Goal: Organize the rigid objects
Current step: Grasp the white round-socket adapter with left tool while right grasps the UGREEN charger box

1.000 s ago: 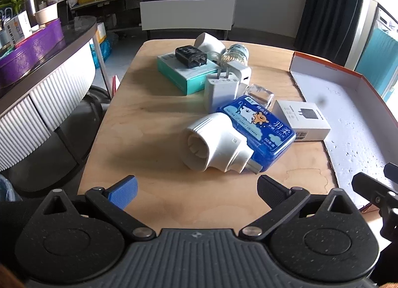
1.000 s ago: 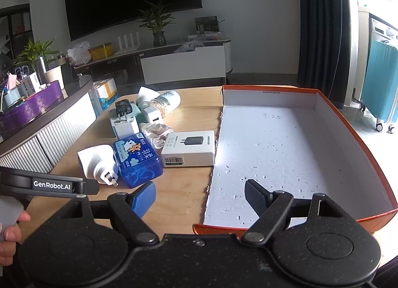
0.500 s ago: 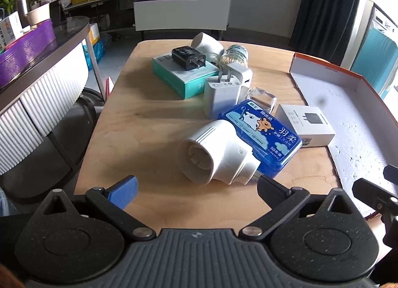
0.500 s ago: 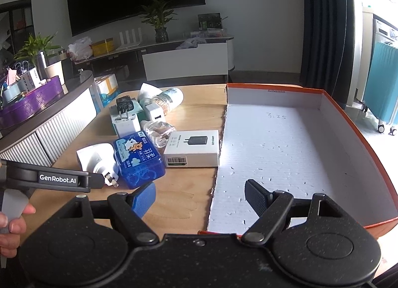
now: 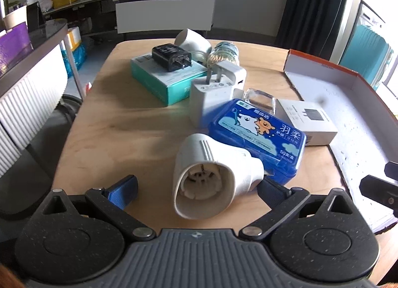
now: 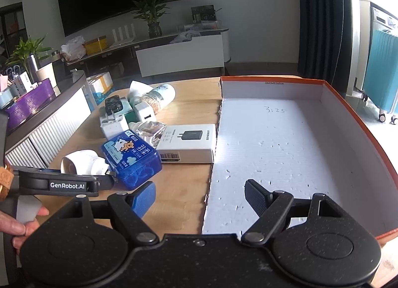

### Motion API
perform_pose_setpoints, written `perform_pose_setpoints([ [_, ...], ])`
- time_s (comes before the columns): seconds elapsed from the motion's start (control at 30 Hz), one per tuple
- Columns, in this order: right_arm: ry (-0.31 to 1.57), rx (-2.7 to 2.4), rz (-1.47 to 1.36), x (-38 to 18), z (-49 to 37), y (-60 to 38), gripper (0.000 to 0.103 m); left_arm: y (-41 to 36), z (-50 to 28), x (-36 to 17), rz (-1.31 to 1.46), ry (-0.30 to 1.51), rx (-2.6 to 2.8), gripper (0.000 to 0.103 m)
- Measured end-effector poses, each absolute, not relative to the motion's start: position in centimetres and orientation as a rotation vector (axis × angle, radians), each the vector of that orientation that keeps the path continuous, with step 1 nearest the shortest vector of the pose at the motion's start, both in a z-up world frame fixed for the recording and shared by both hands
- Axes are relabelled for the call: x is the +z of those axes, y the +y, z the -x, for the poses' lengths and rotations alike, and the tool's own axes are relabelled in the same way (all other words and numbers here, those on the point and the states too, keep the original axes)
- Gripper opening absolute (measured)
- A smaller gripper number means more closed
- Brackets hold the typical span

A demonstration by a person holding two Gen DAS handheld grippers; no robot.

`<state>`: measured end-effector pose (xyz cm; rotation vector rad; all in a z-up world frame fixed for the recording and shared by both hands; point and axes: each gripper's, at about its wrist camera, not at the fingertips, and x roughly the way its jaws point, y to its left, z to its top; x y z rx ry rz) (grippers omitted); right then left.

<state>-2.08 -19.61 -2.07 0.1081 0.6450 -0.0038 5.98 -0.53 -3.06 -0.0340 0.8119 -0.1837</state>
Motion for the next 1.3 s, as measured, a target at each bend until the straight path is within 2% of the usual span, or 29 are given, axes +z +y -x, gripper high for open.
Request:
perform_pose_setpoints([
  [0.03, 0.645, -0.006, -0.106, -2.1, 1.9, -19.6, 0.092, -0.6, -6.0, -3.1, 0.027, 0.796, -0.191, 0.103],
  [0.1, 0.652, -0.007, -0.110, -2.1, 1.3, -19.5, 0.092, -0.9, -5.8, -3.0, 0.026, 0.764, -0.212, 0.095],
  [0.17, 0.664, -0.003, -0.108, -2.0, 0.6, -19.3, 0.092, -1.1, -5.7, -2.8, 0.025, 0.744, -0.237, 0.074],
  [0.5, 0.675, -0.030, -0.138, -0.8, -3.5, -19.7, 0.092, 0.3, -5.1, -2.0, 0.093, 0.766, -0.242, 0.073],
  [0.67, 0.791, -0.036, -0.256, -1.3, -7.2, -19.9, 0.093, 1.0, -5.0, -1.7, 0.111, 0.774, -0.238, 0.073],
  [0.83, 0.868, -0.060, -0.231, -2.5, -10.2, -18.8, 0.093, 1.7, -4.5, -1.3, 0.120, 0.767, -0.242, 0.073],
  [0.87, 0.872, -0.062, -0.238, -2.7, -10.5, -18.7, 0.092, 1.8, -4.5, -1.2, 0.123, 0.766, -0.238, 0.067],
  [0.9, 0.877, -0.058, -0.251, -3.0, -10.9, -18.6, 0.093, 2.0, -4.6, -1.2, 0.131, 0.768, -0.240, 0.067],
  [1.07, 0.912, -0.084, -0.258, -3.8, -12.5, -18.1, 0.100, 1.9, -4.9, -1.2, 0.129, 0.763, -0.244, 0.067],
  [1.13, 0.912, -0.097, -0.197, -4.1, -12.6, -17.5, 0.099, 2.0, -5.3, -1.8, 0.136, 0.782, -0.241, 0.067],
  [1.17, 0.904, -0.096, -0.180, -4.2, -12.5, -17.3, 0.094, 2.2, -5.2, -1.9, 0.142, 0.779, -0.241, 0.067],
  [1.3, 0.868, -0.085, -0.159, -4.0, -11.7, -17.3, 0.093, 2.5, -5.1, -1.6, 0.148, 0.762, -0.235, 0.067],
])
